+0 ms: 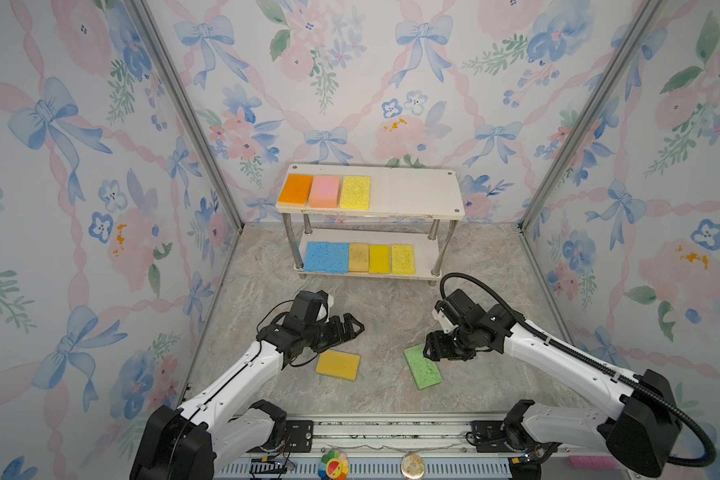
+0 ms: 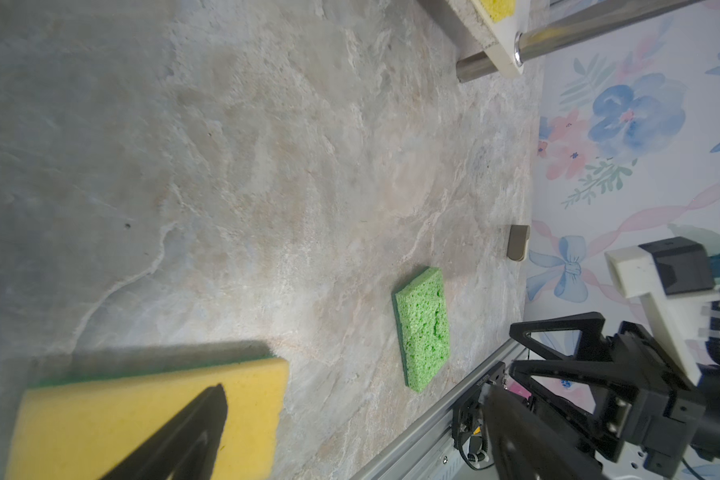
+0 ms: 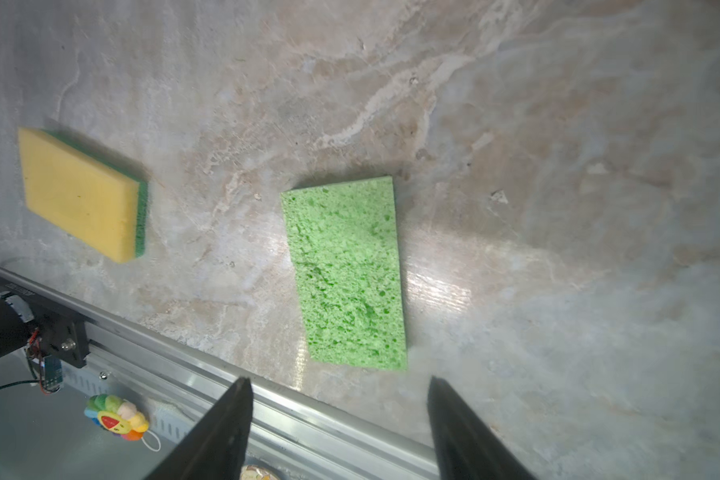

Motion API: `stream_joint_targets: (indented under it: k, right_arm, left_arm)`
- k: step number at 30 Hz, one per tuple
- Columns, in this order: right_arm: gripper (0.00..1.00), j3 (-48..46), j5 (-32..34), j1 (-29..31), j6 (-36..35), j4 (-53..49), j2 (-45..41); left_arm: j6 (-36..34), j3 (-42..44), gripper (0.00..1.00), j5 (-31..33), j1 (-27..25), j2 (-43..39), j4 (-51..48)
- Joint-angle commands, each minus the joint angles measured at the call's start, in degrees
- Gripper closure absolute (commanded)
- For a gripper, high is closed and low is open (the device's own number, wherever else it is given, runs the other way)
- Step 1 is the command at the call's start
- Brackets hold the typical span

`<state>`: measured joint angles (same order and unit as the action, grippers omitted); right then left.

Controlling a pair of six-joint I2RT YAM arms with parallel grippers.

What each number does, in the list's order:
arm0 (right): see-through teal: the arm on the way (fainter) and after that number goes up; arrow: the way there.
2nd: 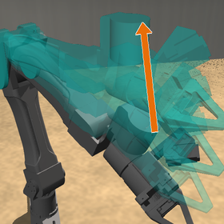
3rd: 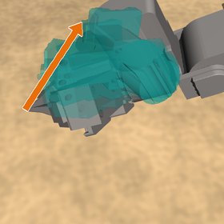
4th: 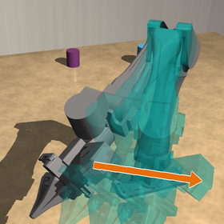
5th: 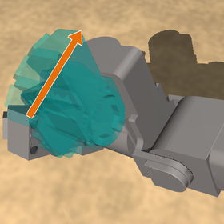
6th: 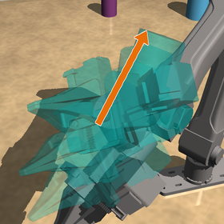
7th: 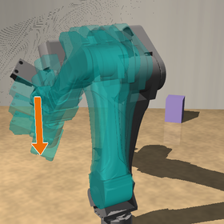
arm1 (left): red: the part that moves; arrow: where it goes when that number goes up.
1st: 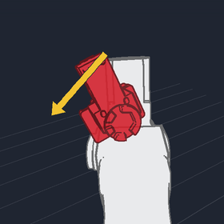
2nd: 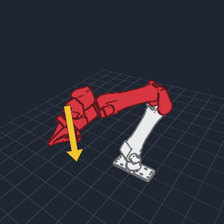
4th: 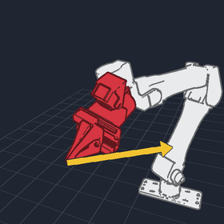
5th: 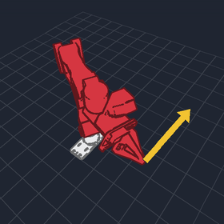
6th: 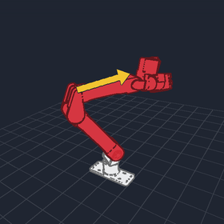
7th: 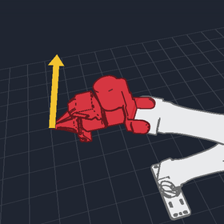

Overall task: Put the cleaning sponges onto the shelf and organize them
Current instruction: 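Lower the right gripper to the green sponge on the table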

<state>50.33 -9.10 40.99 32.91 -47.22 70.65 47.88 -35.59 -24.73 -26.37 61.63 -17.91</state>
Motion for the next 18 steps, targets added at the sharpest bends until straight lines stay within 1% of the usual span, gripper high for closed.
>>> stream_joint_targets:
  k: [1,7,18]
  right_arm:
    - [0.33,-2.18,1.86,0.49,-0.67,5.71,1.74]
    - [0.38,-1.82,0.98,0.79,-4.12,8.71,7.96]
    - [0.5,-1.1,-0.73,0.14,-5.01,12.49,14.55]
  left_arm:
    - [1.3,-0.2,0.02,-1.05,-2.06,1.9,4.72]
    - [4.7,1.19,0.02,0.39,-5.29,3.22,9.08]
    - [6.17,2.91,0.02,1.5,-5.64,0.95,9.47]
